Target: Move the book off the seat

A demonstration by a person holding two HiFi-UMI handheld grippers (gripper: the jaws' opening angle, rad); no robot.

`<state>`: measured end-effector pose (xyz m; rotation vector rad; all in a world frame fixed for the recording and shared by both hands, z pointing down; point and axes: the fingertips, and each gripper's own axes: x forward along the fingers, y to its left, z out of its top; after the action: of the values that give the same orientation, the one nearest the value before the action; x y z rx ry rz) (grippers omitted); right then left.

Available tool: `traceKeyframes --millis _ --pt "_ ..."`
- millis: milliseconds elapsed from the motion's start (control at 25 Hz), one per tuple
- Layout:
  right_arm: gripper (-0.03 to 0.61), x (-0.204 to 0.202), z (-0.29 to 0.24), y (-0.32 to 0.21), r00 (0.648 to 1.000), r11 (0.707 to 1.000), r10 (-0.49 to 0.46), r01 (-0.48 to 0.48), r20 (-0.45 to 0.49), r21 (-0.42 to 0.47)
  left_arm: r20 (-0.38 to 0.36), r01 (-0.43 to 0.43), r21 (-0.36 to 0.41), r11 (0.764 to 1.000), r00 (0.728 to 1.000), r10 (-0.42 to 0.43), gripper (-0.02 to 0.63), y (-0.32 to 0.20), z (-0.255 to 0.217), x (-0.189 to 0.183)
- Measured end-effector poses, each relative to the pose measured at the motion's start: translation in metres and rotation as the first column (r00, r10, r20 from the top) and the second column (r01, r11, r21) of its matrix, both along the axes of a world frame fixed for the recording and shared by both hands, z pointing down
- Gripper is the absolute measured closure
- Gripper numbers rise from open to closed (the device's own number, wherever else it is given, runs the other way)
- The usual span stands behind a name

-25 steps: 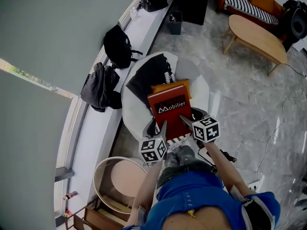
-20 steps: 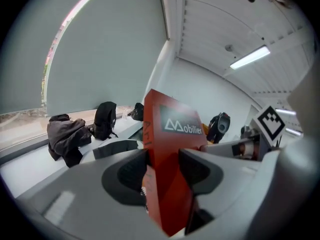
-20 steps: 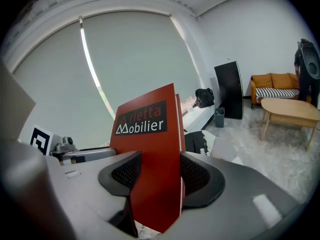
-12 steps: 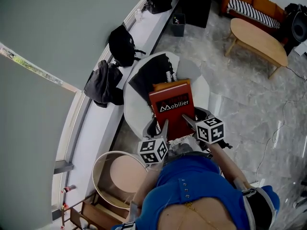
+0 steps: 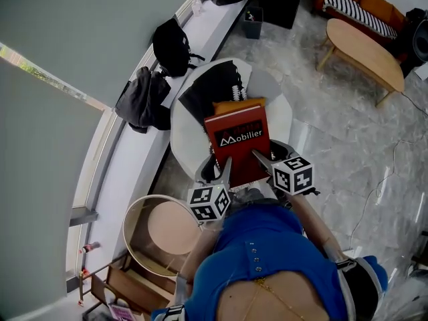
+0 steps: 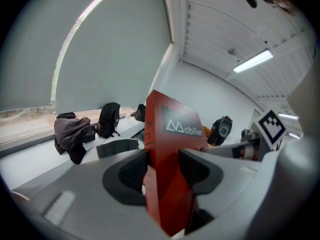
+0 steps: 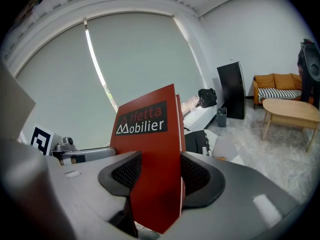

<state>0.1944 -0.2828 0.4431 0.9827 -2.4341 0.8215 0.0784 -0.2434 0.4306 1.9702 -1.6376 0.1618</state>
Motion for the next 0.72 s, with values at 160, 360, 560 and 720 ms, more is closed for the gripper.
traceKeyframes --millis 160,360,560,720 --pt "0.342 0.0 -0.002 -0.003 1.0 1.0 0.0 0.0 -0.002 -0.002 -0.004 0.013 0.0 1.0 1.0 -0.013 0.422 -0.002 -0.002 0.0" --pt "0.341 0.0 -0.005 -0.012 1.0 1.0 -0.003 0.003 -0.006 -0.001 -0.01 0.014 -0.004 1.0 1.0 -0.014 0.422 -0.011 -0.005 0.0" --pt "0.341 -0.001 -0.003 -0.008 1.0 1.0 -0.004 0.004 -0.005 0.003 -0.005 0.017 0.002 1.0 1.0 -0.017 0.422 -0.007 -0.002 -0.001" --pt "0.341 -0.001 -0.003 -0.012 1.0 1.0 -0.007 0.007 -0.006 0.002 -0.005 0.02 -0.005 1.0 1.0 -0.02 0.422 -0.01 -0.002 -0.001"
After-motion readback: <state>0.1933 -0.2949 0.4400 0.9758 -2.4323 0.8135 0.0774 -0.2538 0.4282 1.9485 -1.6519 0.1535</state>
